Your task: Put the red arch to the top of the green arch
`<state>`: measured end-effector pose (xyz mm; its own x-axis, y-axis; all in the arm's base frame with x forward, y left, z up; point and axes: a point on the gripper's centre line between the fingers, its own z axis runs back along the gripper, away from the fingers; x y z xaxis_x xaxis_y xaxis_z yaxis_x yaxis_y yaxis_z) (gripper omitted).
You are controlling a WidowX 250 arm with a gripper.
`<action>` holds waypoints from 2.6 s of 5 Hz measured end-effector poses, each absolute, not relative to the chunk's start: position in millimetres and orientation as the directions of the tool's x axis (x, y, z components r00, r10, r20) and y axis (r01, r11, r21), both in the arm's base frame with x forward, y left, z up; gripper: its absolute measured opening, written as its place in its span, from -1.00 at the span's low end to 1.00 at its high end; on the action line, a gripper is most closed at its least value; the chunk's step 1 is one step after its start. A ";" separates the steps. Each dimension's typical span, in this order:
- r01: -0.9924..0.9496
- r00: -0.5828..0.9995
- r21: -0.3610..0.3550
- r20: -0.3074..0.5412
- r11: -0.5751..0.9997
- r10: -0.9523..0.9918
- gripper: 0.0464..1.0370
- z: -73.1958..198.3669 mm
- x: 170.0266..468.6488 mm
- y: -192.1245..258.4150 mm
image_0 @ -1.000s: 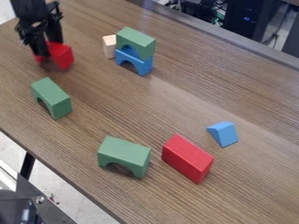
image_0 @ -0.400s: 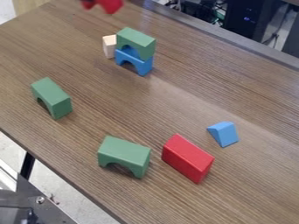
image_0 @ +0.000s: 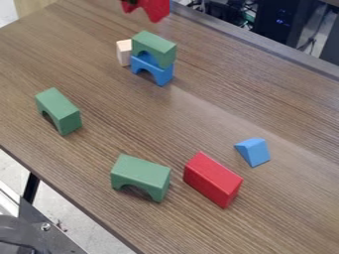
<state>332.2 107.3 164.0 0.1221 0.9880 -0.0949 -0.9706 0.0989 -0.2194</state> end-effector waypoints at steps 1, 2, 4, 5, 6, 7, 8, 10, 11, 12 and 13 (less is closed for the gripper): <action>-0.978 0.095 -0.192 -0.068 0.081 0.993 0.02 157.4 342.5 107.8; -0.981 0.063 -0.188 -0.073 0.048 0.995 0.02 150.9 347.1 109.4; -0.979 0.010 -0.204 -0.051 0.000 0.999 0.02 144.4 353.8 113.0; -0.979 0.008 -0.202 -0.034 0.001 0.999 0.02 136.0 352.4 113.6; -0.980 0.007 -0.198 -0.018 0.003 1.000 0.02 128.7 350.8 114.0; -0.979 0.007 -0.205 -0.008 0.005 1.000 0.02 127.1 352.0 113.9; -0.981 0.005 -0.193 -0.003 0.004 1.000 0.02 120.2 353.0 114.7; -0.986 -0.007 -0.168 -0.022 -0.010 1.000 0.02 112.2 356.6 110.7; -0.986 -0.014 -0.164 -0.023 -0.018 1.000 0.02 110.6 360.1 111.2; -0.988 -0.012 -0.152 -0.020 -0.015 1.000 0.02 106.5 360.2 110.5; -0.988 -0.010 -0.155 -0.015 -0.012 1.000 0.02 107.1 361.3 108.6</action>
<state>361.3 108.6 107.1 -0.0096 0.9998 -0.0150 -0.9879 -0.0118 -0.1545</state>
